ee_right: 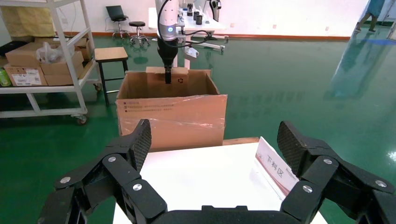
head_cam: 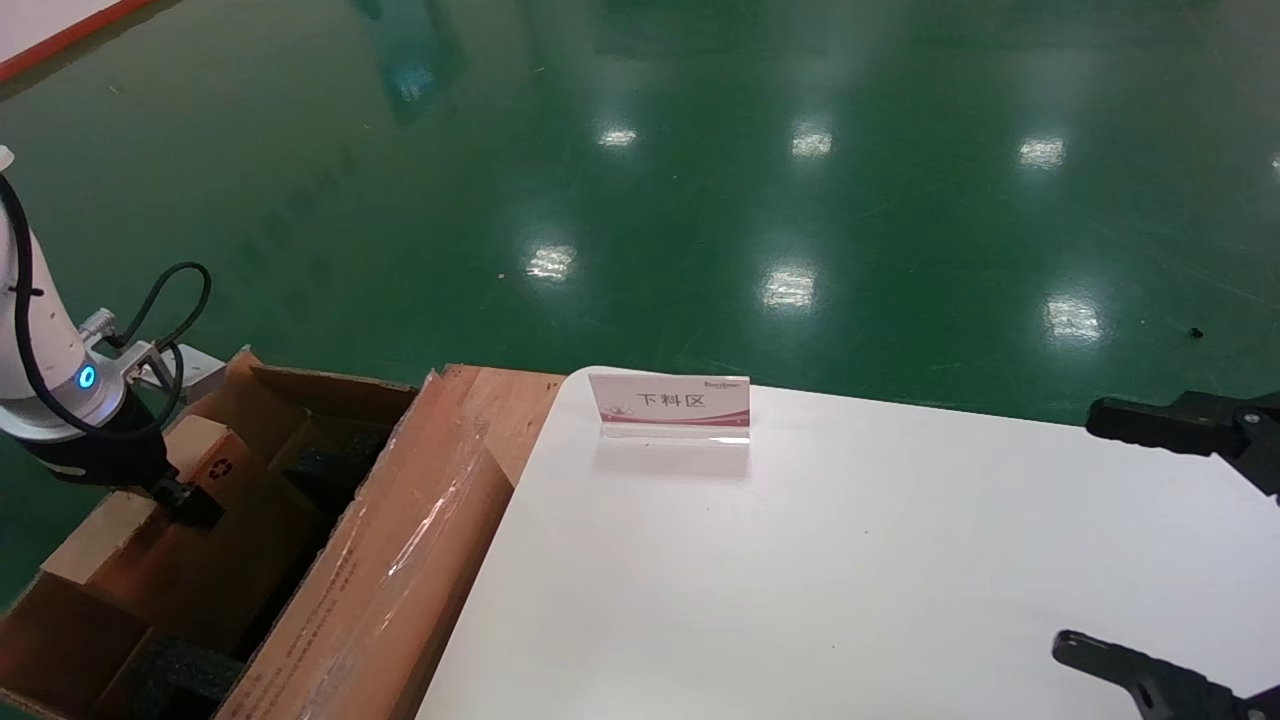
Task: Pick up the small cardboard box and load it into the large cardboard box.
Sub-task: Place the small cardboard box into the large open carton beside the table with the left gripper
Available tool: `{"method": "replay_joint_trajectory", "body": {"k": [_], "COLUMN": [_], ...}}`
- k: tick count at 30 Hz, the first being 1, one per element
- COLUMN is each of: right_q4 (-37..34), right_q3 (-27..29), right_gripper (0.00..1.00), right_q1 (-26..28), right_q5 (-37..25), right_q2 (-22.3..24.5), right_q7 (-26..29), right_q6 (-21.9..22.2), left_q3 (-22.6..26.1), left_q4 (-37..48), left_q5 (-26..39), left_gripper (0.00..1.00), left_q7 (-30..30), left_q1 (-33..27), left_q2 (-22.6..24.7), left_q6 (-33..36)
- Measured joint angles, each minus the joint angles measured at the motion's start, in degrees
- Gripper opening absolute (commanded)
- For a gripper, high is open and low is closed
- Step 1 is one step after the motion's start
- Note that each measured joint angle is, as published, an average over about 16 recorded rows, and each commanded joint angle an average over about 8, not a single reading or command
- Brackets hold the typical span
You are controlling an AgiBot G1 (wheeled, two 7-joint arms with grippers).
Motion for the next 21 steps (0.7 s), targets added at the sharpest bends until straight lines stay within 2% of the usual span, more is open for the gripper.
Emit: {"method": "replay_joint_trajectory", "body": {"k": [21], "right_q4": [0.00], "right_q3": [0.02], "right_gripper": [1.00], "right_q1": [0.00], "right_q5": [0.01], "right_q2": [0.00], "right_q7": [0.00], "right_q6": [0.00], "left_q3": [0.08], "left_q4": [-0.21], "left_q5": [0.12], "left_gripper": [1.00], "left_q7": [-0.05], "left_q1": [-0.23], "left_q2": [-0.07], "left_q6": [0.12]}}
